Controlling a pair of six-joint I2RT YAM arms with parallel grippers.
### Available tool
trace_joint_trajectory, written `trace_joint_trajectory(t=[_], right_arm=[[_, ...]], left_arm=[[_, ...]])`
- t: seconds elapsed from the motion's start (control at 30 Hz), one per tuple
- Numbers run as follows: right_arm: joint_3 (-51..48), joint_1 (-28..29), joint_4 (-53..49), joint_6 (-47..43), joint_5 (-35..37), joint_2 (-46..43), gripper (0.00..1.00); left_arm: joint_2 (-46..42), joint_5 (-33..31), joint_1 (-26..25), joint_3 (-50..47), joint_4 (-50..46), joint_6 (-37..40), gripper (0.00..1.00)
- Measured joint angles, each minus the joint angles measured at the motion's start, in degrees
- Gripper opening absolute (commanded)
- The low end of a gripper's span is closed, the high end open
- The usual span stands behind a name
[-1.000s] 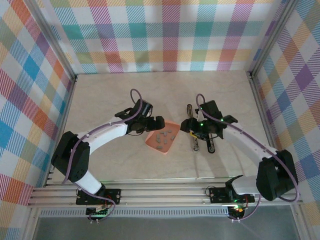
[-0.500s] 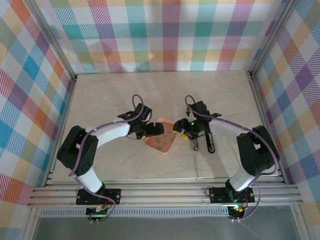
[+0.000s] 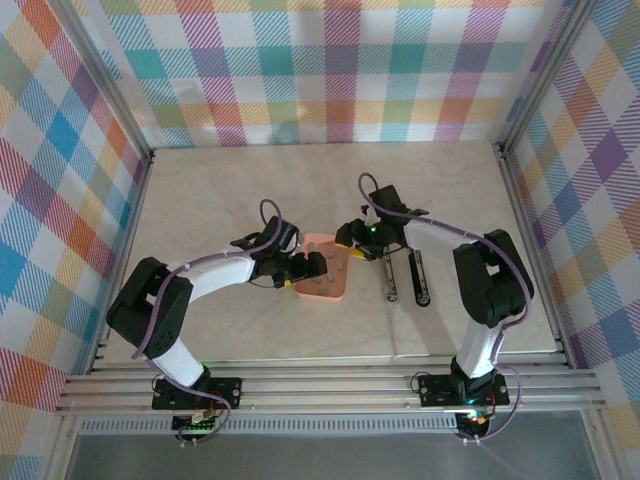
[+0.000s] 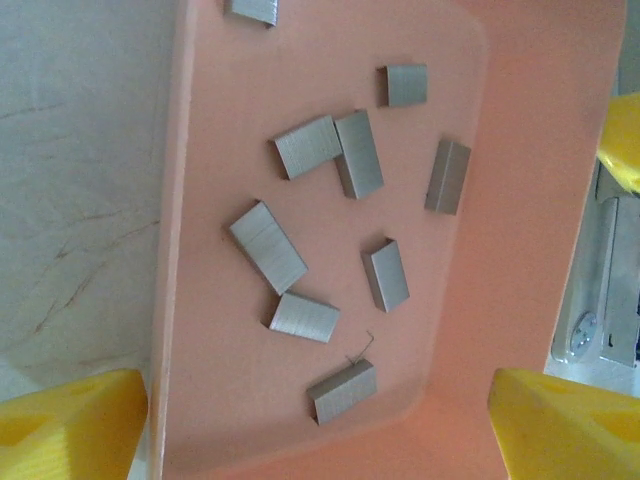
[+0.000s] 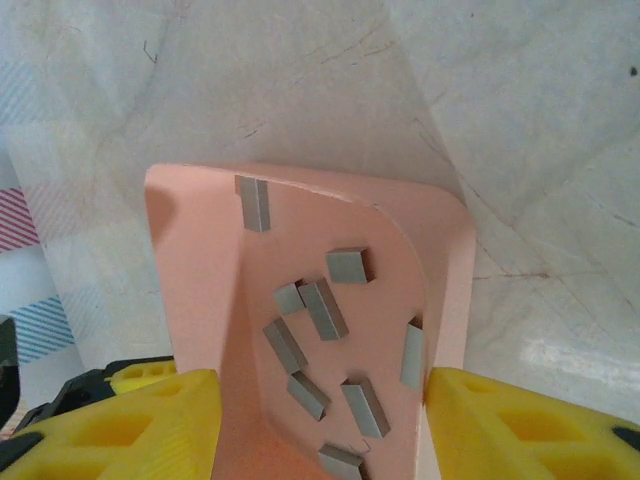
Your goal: Load the staples into the stapler
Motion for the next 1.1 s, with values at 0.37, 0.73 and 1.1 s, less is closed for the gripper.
trace_joint_trajectory(t=[0.37, 0.73, 1.1], right_arm=[[5.38, 0.13, -13.16, -9.62, 6.23, -4.11, 0.50], [14.95, 8.55, -27.67, -16.52, 14.03, -7.63, 0.43], [30.82, 15.98, -39.78, -16.68, 20.81, 6.73, 0.37]], left_arm=[[-10.51, -5.51, -0.22, -2.49, -1.40, -2.05, 0.94], [-24.02, -16.79, 3.06, -7.17, -8.98, -2.10, 0.99], [-33.20, -26.56, 6.71, -17.16, -8.72, -2.29, 1.00]])
